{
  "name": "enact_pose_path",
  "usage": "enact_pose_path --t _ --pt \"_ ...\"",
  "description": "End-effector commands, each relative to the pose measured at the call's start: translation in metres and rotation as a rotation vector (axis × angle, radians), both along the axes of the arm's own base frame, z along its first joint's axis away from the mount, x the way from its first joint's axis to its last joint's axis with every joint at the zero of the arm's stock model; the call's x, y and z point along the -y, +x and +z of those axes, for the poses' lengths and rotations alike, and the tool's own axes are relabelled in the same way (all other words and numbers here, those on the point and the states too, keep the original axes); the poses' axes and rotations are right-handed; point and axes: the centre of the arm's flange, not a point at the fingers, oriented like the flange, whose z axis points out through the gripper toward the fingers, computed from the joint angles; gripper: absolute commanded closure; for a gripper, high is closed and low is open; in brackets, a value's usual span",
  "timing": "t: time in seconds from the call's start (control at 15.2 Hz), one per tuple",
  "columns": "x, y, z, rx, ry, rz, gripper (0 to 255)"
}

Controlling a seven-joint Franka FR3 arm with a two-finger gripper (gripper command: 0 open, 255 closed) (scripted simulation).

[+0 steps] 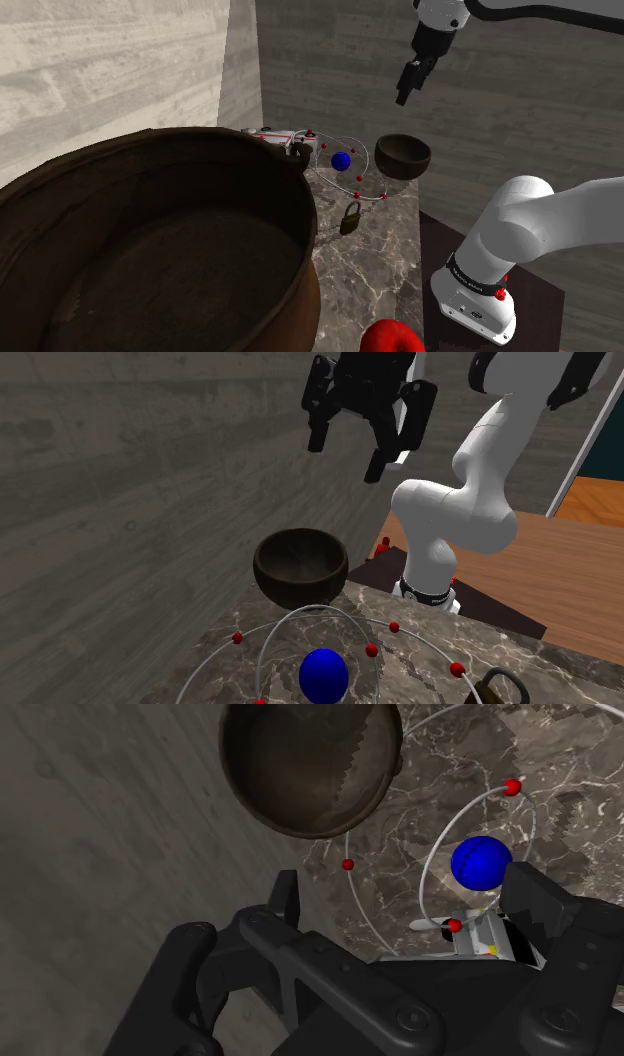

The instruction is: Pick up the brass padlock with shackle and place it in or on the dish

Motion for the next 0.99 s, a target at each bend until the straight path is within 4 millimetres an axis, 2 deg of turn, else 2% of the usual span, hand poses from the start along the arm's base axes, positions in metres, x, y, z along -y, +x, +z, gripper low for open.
enact_pose_path --t 0.0,0.92 --pt "0.0 0.0 0.0 0.0 0.0 0.0 0" --pt "-0.132 -0.041 -0.11 0.026 0.078 -0.051 0"
